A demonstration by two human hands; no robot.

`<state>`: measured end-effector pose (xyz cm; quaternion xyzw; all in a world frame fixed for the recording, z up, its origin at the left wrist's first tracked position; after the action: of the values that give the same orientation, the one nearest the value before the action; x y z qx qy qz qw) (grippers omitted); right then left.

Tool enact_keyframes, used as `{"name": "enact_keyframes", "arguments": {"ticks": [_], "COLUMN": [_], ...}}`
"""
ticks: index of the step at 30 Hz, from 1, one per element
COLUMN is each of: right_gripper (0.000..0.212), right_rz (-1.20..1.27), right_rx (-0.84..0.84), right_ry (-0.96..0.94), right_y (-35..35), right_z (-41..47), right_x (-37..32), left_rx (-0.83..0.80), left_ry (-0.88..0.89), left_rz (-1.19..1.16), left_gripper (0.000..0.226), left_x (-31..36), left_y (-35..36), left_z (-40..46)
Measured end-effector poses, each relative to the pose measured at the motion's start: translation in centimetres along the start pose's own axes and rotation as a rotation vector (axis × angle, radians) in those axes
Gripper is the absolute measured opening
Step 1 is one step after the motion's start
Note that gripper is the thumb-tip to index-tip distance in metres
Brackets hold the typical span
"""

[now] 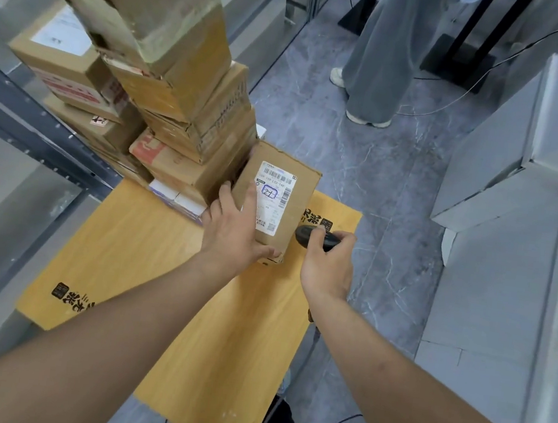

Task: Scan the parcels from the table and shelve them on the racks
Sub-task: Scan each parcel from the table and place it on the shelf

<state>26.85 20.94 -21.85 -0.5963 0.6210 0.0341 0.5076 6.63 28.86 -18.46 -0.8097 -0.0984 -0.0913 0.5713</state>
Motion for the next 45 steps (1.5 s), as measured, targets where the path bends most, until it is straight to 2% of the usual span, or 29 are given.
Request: {"name": "enact_keyframes", "arguments": {"ticks": [3, 5, 8, 11, 13, 22, 26, 35, 41, 45], "right_gripper": [0.034, 0.036, 0.037, 0.036, 0.036, 0.036, 0.036, 0.027, 0.023, 0.023], "right_rz": [-0.01, -0.012, -0.018, -0.054, -0.07, -0.034, -0.02, 0.153, 0.234, 0.272], "right_rx": [0.009, 0.019, 0.024, 0.018, 0.009, -0.008, -0.012, 0.038, 0.048, 0.053], "right_ry": [0.032, 0.054, 0.086, 0.105, 0.112, 0.106, 0.095, -0.024, -0.129, -0.188], "right_y": [-0.8, -1.5, -2.4, -2.7, -2.6, -3.6, -4.1, -8.0, -8.7, -9.2], "right_z": [0.2, 0.6, 1.1, 1.3, 1.2, 0.4, -0.6, -6.6, -14.3, -20.2], "right_x": [0.9, 1.7, 2.9, 3.6, 3.9, 3.9, 4.0, 2.2, 0.7, -0.1], "left_rx": [0.053, 0.102, 0.171, 0.122, 0.068, -0.187, -0.222, -0.146, -0.068, -0.016], "left_ry": [0.003, 0.032, 0.093, 0.084, 0.046, 0.075, 0.145, 0.188, 0.297, 0.299], "left_rz": [-0.007, -0.057, -0.237, -0.408, -0.439, -0.209, -0.224, -0.423, -0.518, -0.543], "left_gripper": [0.15, 0.133, 0.088, 0.076, 0.072, 0.083, 0.084, 0.08, 0.082, 0.081], "left_x": [1.1, 1.7, 2.1, 2.1, 2.1, 2.6, 3.6, 0.4, -1.8, -4.6], "left_y": [-0.6, -0.9, -1.2, -0.4, 0.2, 0.9, 1.0, 0.2, -3.4, -5.3], "left_z": [-0.4, -0.6, -0.8, -1.2, -1.4, -1.3, -2.4, -8.3, -14.5, -19.3]}}
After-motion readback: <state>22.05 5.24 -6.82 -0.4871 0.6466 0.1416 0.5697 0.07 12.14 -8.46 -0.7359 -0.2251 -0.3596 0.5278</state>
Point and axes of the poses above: each hand's wrist, its own z-axis towards the middle knuckle, its own y-axis out of the palm, x = y × z, the point moved 10 cm from there along z, towards the middle knuckle, and after that the axes turned 4 degrees about -z, right-handed, at the moved point
